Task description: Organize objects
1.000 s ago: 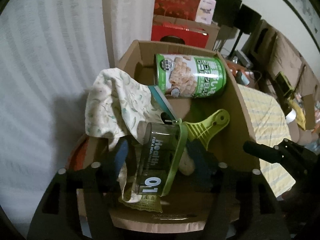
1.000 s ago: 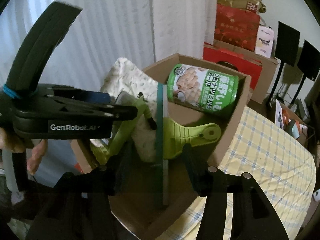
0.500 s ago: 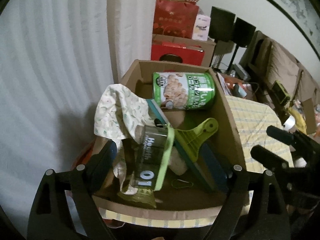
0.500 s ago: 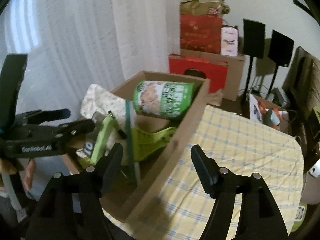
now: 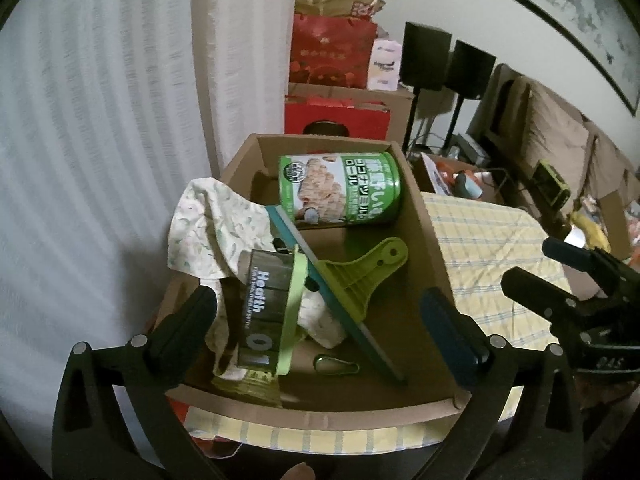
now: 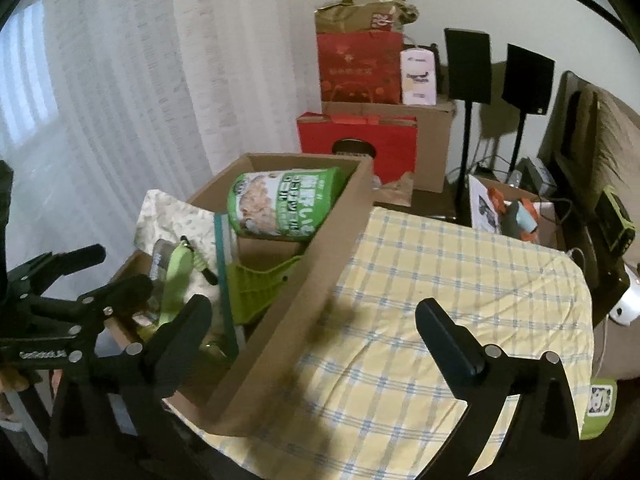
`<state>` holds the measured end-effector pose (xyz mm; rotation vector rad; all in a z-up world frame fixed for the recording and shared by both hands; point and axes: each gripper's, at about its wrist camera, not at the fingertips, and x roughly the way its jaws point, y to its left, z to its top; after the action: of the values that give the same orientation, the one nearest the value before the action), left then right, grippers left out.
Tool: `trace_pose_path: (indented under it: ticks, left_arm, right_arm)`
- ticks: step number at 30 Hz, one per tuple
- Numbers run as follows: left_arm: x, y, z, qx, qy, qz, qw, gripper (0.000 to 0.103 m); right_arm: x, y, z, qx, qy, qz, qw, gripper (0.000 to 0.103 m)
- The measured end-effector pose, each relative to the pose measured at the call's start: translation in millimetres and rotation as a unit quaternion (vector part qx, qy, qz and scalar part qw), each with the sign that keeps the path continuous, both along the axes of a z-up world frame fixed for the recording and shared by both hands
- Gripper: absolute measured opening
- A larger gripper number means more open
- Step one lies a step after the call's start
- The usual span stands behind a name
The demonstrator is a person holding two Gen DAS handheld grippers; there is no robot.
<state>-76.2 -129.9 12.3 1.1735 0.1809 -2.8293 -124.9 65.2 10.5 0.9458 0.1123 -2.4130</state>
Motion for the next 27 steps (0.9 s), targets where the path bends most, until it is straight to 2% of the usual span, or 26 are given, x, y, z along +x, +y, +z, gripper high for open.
trace_pose_path:
  ticks: [13, 27]
  left_arm:
    - [1, 30, 3, 0.011, 0.011, -0.007, 0.9998, 0.103]
    - [-6, 86, 13, 0.016, 0.016, -0.042, 0.9989, 0.103]
  right_arm:
    - [2, 40, 1, -0.002, 0.008, -0.041, 0.999, 0.102]
    - [6, 95, 10, -0.003, 0.024, -0.093, 0.995, 0.102]
